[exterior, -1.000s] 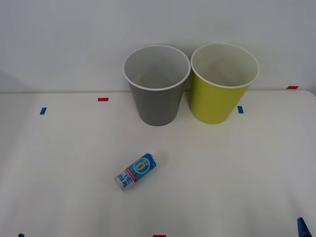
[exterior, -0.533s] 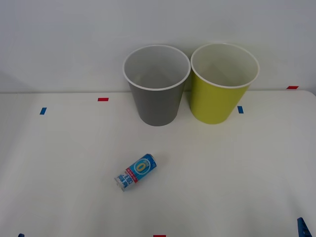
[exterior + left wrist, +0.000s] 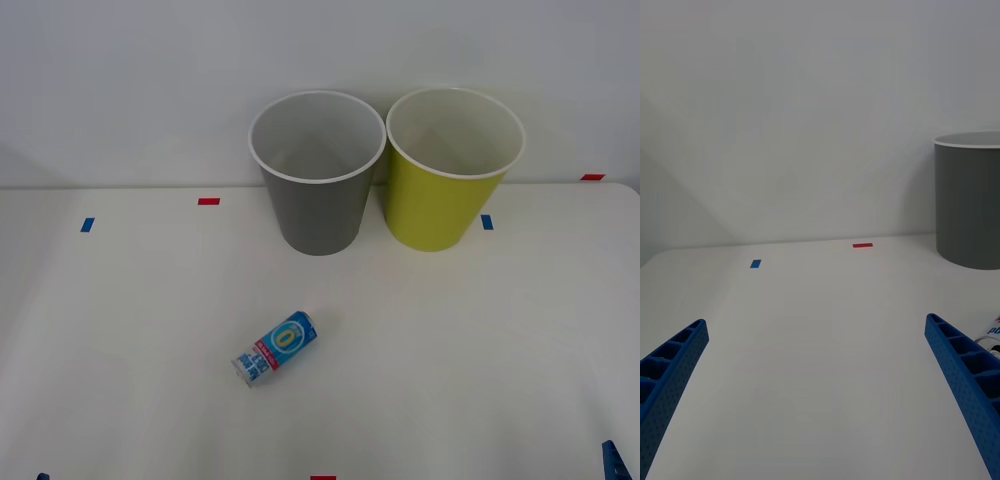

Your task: Put cans in the gray bin and PET bottles in the light green bin.

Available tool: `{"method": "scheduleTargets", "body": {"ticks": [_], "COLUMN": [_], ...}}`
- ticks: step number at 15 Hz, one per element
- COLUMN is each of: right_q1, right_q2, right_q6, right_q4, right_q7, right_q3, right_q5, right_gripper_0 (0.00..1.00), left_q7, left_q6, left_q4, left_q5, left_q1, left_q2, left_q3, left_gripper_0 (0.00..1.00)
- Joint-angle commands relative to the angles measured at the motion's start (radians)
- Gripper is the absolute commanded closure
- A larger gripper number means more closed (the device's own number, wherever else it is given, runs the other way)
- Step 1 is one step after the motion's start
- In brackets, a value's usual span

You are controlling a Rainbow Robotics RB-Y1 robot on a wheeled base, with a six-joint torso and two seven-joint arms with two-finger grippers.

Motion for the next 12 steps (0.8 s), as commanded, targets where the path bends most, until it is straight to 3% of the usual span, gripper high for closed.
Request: {"method": "scheduleTargets", "body": {"ticks": [1, 12], "right_q1": [0.0, 0.0], "right_q2": [0.0, 0.0], "right_q6": [0.0, 0.0], "right_q4": [0.0, 0.0], "right_q7": [0.0, 0.0], "right_q3": [0.0, 0.0], "right_q5": [0.0, 0.0], "right_gripper_0": [0.0, 0.0], "left_q7": [0.0, 0.0], "left_q6": [0.0, 0.018], "left_q4": [0.0, 0.029], "left_q5": [0.0, -0.005], "left_q1": [0.0, -0.028], "left_q2": [0.0, -0.015], "left_q3": [0.0, -0.018], "left_gripper_0": [0.0, 0.0]}}
